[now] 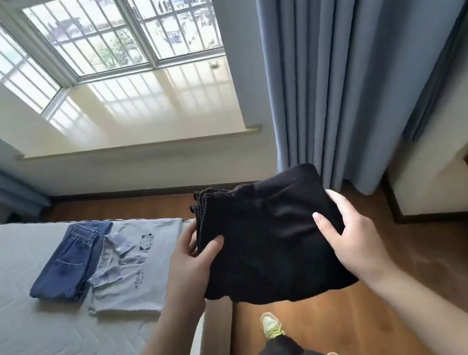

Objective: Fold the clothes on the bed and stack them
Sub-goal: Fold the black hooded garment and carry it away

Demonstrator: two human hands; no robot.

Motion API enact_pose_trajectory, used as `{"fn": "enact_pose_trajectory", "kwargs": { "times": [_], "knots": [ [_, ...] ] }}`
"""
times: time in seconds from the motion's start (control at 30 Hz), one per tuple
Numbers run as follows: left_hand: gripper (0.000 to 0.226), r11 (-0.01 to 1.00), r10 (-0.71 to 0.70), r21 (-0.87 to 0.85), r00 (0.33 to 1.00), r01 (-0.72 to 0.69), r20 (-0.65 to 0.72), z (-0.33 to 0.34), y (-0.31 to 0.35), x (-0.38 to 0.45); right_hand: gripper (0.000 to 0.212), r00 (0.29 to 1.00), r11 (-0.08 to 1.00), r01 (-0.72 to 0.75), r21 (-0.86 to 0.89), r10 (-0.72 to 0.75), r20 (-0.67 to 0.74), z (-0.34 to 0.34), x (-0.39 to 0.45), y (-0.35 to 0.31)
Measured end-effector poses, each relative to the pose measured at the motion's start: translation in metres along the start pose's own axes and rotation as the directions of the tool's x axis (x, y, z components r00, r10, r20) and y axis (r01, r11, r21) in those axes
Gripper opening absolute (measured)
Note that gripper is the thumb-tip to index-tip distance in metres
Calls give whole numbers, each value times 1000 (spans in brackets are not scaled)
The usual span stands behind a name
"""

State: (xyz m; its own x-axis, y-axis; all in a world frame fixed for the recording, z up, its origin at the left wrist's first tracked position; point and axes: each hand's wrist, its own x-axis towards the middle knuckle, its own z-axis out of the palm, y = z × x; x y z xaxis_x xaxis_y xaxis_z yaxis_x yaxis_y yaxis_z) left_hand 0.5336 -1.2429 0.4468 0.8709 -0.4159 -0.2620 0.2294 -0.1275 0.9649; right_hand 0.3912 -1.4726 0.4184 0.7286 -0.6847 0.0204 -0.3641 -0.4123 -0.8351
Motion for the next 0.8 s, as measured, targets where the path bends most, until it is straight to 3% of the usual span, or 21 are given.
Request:
{"fn": "enact_pose_trajectory", "kwargs": {
  "times": [0.47,0.8],
  "knots": [
    [53,993,30,-109,991,-45,-129,-77,27,174,47,985,995,97,-8,-95,142,99,189,-73],
    [57,988,2,-148,955,-48,-297,-92,39,274,42,954,993,109,46,-118,277,156,312,-102]
  ]
}}
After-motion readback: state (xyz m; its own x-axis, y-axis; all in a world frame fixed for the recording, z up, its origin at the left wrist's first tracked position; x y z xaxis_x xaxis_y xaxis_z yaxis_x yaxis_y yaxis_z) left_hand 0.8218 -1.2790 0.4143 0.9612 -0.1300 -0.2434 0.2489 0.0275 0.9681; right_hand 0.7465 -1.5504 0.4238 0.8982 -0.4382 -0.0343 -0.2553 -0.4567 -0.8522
